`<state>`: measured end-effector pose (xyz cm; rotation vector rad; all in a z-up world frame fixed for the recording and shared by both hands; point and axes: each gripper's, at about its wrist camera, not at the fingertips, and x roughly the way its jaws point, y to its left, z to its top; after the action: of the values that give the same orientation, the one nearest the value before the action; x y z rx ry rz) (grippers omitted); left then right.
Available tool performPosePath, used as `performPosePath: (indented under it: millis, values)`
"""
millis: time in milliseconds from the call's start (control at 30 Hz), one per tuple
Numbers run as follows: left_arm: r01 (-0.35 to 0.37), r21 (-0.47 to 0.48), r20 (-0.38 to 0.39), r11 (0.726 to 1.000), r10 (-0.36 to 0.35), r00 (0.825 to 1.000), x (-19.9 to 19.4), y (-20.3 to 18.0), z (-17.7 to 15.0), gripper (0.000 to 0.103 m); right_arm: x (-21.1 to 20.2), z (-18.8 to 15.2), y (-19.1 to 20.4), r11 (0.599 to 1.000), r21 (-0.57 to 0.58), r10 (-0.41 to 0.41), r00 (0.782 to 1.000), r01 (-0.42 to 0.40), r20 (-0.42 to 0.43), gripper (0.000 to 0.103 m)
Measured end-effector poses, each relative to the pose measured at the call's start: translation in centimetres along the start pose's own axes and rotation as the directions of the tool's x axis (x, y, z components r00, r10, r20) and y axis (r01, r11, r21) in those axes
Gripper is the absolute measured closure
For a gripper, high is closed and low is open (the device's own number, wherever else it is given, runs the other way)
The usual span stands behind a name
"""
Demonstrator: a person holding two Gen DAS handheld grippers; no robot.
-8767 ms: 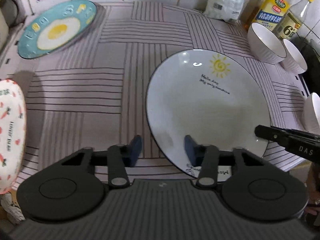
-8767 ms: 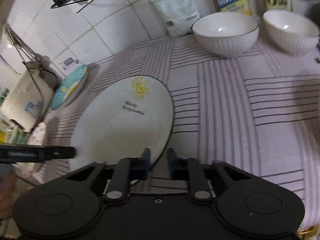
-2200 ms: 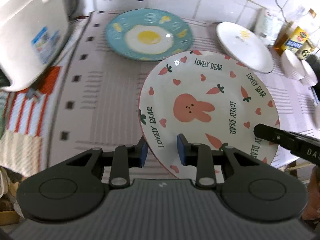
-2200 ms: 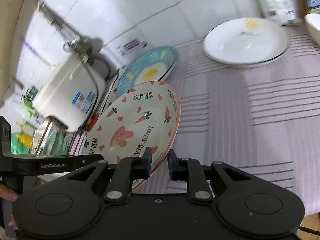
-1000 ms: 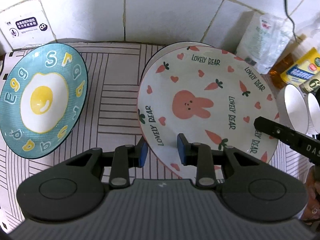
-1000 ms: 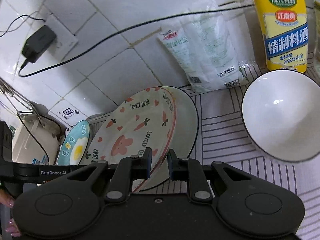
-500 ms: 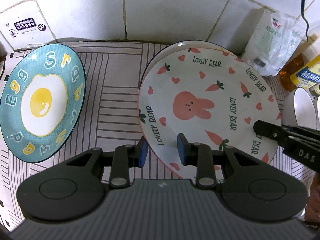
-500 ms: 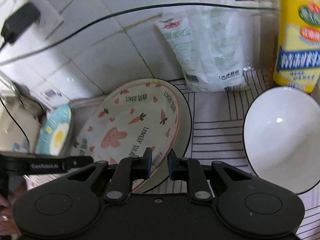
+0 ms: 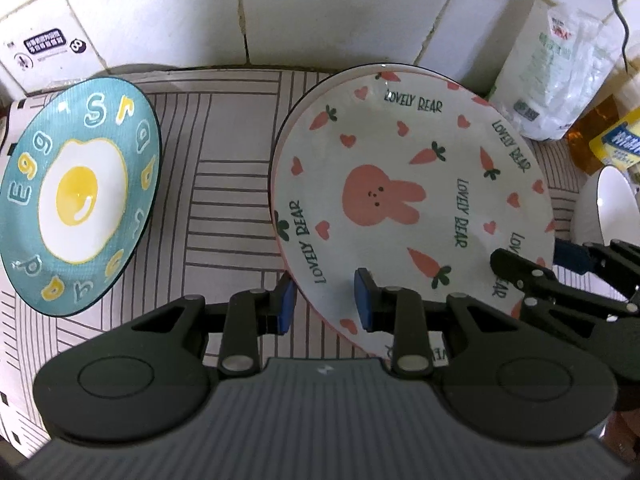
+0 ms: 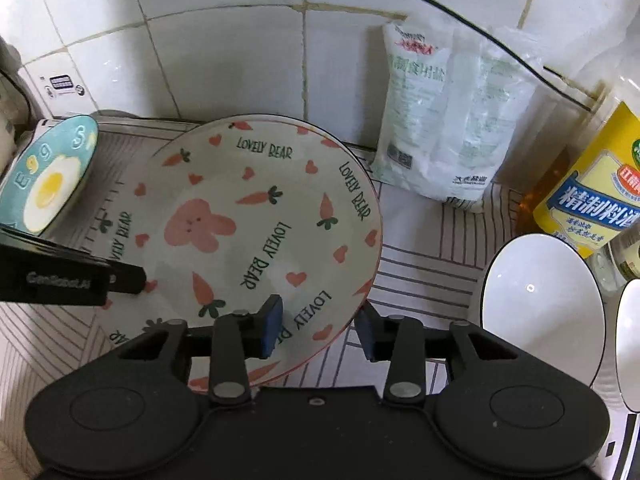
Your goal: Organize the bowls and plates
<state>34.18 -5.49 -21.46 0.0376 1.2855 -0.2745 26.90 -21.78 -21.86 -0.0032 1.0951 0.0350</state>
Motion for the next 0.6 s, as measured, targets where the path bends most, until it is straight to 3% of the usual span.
performPosePath:
  millis: [267, 433, 600]
  values:
    - [0.025, -0.017, -0.001, 1.0, -0.025, 1.0, -0.3, 0.6, -0.2, 0.074, 0.6, -0.7, 1.2, 0.995, -0.078, -0.061, 0.996, 0.065, 0.059, 0.055]
    - [0.02, 0.02, 0.032, 1.0, -0.02, 0.999, -2.1, 0.9, -0.9, 0.074, 0.0, -1.2, 0.5, 0.999, -0.016, -0.045, 0.995, 0.047, 0.089, 0.056]
    - [0.022, 0.049, 0.062, 0.999, -0.025, 0.998, -4.6, 1.8, -2.2, 0.074, -2.7, -2.3, 0.3, 0.999, 0.052, -0.002, 0.981, -0.008, 0.194, 0.052]
